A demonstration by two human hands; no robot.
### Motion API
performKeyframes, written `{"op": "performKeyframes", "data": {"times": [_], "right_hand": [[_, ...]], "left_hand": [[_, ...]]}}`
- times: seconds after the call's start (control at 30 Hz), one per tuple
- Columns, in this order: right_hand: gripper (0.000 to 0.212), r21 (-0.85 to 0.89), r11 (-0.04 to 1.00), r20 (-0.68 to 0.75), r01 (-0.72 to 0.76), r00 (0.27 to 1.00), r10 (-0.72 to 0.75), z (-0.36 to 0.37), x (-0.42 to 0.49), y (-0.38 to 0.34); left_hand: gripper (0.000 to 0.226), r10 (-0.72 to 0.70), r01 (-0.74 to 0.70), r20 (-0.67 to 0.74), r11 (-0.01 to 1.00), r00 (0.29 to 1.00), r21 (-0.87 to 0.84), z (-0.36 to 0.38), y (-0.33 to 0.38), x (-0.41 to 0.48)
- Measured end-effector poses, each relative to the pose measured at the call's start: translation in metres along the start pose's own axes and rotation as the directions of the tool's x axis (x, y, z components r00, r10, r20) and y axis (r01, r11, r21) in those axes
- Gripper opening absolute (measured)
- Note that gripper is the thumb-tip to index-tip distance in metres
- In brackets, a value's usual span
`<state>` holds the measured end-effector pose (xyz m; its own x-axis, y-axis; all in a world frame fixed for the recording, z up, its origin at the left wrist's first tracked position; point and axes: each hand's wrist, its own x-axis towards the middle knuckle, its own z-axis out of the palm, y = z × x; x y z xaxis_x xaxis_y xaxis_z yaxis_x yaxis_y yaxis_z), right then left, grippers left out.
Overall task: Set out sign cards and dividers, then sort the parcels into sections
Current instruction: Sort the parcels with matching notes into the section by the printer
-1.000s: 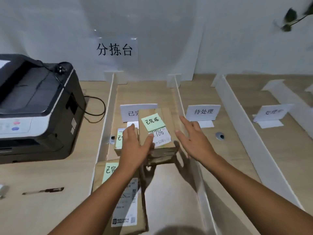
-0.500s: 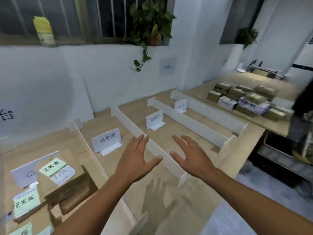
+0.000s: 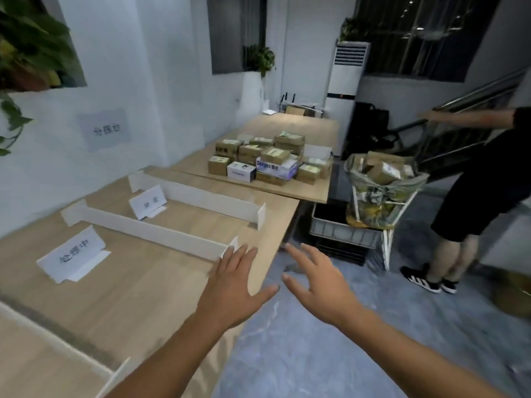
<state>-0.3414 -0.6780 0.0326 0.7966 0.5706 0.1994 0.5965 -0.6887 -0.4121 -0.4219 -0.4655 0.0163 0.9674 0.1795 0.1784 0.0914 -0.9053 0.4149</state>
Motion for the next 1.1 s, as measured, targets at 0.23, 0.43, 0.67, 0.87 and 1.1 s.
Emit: {"op": "performKeyframes", "data": {"times": [0.23,0.43,0.67,0.87,1.1], "right_hand": [[0.069,0.034,0.995,-0.053,-0.096,0.994,0.098,-0.038,0.085,0.128],[0.068,0.027,0.991,-0.058,-0.132,0.989,0.134,-0.023,0.206,0.213],[0.066,0.004,0.985,-0.027,-0.175,0.984,0.175,-0.043,0.356,0.306],[0.069,-0.005,0.983,-0.01,-0.183,0.983,0.183,-0.062,0.469,0.403],[0.068,0.03,0.995,0.067,-0.096,0.993,0.094,-0.05,0.616,0.538]], "left_hand": [[0.106,0.025,-0.025,0.008,0.999,1.0,-0.023,0.051,0.044,0.155],[0.107,0.003,-0.001,0.026,0.996,1.0,-0.086,0.111,0.03,0.306],[0.099,0.024,-0.01,0.095,0.991,0.995,-0.137,0.155,0.034,0.487],[0.095,0.012,-0.001,0.096,0.993,0.995,-0.118,0.191,0.053,0.628],[0.085,-0.144,0.149,0.058,0.983,0.988,-0.106,0.267,0.07,0.769]]}}
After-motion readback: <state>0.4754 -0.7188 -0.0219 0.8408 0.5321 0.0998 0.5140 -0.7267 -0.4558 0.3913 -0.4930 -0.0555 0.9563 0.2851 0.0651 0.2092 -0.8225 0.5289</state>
